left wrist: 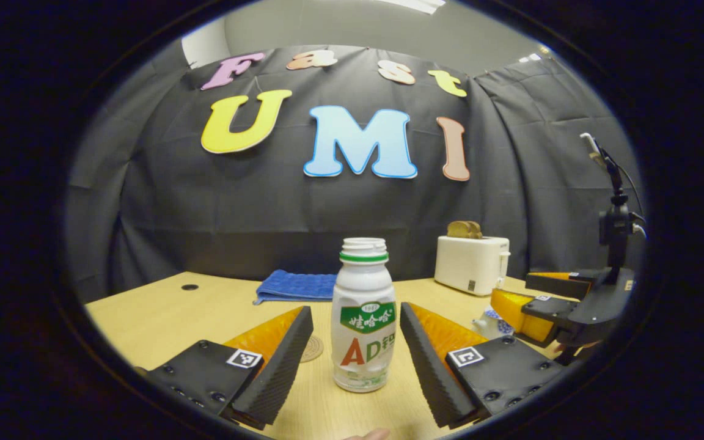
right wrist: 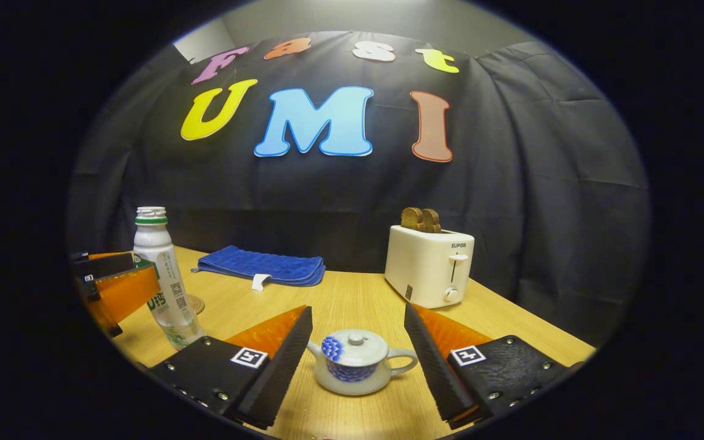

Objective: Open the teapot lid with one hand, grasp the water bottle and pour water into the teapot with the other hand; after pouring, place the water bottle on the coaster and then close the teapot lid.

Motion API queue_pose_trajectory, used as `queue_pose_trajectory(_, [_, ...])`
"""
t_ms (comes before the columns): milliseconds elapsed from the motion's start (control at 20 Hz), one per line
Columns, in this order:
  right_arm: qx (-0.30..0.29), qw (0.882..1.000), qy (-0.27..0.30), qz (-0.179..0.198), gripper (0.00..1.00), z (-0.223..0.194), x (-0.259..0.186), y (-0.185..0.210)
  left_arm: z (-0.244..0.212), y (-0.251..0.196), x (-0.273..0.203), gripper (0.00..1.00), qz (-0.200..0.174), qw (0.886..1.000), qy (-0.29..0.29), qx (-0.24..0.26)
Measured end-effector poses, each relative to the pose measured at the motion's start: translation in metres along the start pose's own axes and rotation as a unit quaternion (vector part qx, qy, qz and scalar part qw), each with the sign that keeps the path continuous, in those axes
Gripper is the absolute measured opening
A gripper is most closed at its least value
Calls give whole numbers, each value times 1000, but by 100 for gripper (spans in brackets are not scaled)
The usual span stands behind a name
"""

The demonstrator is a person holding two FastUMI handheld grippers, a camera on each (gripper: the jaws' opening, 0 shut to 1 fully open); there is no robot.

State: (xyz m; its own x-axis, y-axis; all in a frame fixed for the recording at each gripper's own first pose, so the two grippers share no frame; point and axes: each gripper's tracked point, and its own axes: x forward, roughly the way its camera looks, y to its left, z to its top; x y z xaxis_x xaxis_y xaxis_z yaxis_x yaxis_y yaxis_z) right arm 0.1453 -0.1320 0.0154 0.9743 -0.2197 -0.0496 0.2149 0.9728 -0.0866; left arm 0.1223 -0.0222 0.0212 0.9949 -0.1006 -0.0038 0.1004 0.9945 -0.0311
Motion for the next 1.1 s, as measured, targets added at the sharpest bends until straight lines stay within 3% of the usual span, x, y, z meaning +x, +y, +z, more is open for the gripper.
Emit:
queue_pose_trajectory(200, [-4, 1000, 25, -4, 63, -10, 13, 0, 6, 2, -3, 98, 2, 1000, -10, 12])
queue_pose_trajectory(250, [4, 999, 36, -6, 48, -16, 15, -1, 7, 0, -4, 99, 0, 1000, -13, 11])
queue_pose_trajectory(350, [9, 999, 42, -5, 40, -18, 17, 0, 9, 0, -6, 98, 1, 1000, -16, 14])
queue_pose_trajectory(450, [-5, 999, 46, -10, 40, -23, 19, 0, 6, -1, -5, 98, 0, 1000, -14, 18])
queue_pose_trajectory(500, [-14, 999, 45, -9, 15, -19, 13, 0, 4, -2, -4, 95, -1, 1000, -10, 19])
queue_pose_trajectory(700, [-13, 999, 38, 5, 14, -17, 15, 0, 0, -4, -3, 99, -3, 1000, -5, 16])
queue_pose_trajectory(750, [-14, 999, 38, 7, 3, -17, 16, 1, -2, -4, -2, 99, -2, 1000, -4, 16])
queue_pose_trajectory(1100, [-5, 999, -25, 19, 3, 18, 1, -2, -12, -7, 1, 99, 1, 1000, 5, 19])
